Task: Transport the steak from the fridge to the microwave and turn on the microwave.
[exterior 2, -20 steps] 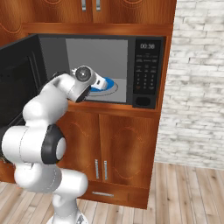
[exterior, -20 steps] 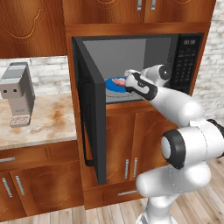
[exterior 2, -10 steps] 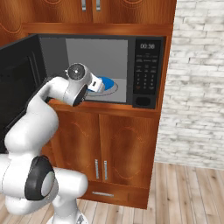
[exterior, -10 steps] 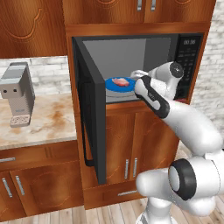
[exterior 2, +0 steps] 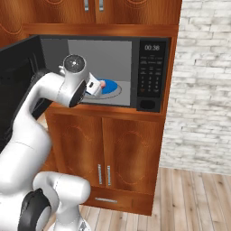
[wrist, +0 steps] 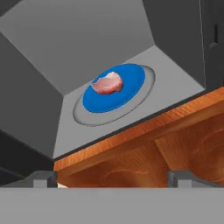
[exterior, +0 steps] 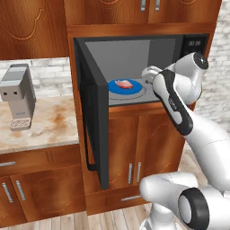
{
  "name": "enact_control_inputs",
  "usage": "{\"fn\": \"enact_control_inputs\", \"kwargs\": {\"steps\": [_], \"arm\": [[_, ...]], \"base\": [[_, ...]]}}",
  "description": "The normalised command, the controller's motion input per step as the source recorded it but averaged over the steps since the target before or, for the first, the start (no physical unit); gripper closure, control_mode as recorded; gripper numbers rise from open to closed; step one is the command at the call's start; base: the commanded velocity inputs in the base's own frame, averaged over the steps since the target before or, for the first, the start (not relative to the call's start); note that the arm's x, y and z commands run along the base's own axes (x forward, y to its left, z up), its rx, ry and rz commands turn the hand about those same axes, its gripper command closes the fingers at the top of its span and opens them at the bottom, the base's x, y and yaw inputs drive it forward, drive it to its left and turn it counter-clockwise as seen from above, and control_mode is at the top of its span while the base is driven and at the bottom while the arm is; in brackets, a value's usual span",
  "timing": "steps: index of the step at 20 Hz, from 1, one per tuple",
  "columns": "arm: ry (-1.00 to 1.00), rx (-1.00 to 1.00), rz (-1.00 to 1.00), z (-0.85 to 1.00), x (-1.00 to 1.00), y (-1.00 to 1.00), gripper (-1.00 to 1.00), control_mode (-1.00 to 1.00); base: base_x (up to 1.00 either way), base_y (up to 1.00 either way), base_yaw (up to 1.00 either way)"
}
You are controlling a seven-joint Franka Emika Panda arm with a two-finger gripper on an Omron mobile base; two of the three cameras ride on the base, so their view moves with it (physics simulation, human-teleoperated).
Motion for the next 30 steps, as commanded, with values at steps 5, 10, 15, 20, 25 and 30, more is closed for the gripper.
{"fn": "enact_control_inputs", "kwargs": {"steps": [5, 10, 15, 20, 25, 30], "arm": [[0.13, 0.01, 0.0, 0.16, -0.67, 0.02, -1.0, -1.0], [0.17, 0.02, 0.0, 0.08, -0.61, 0.01, -1.0, -1.0], [0.13, 0.1, 0.0, 0.06, -0.63, 0.0, -1.0, -1.0], [0.0, 0.11, 0.0, 0.0, -0.6, 0.04, -1.0, -1.0], [0.0, 0.12, 0.01, -0.01, -0.53, 0.1, -1.0, -1.0], [0.13, 0.09, 0.11, -0.11, -0.36, 0.15, -1.0, -1.0]], "base": [[0.0, 0.0, 0.0], [0.0, 0.0, 0.0], [0.0, 0.0, 0.0], [0.0, 0.0, 0.0], [0.0, 0.0, 0.0], [0.0, 0.0, 0.0]]}}
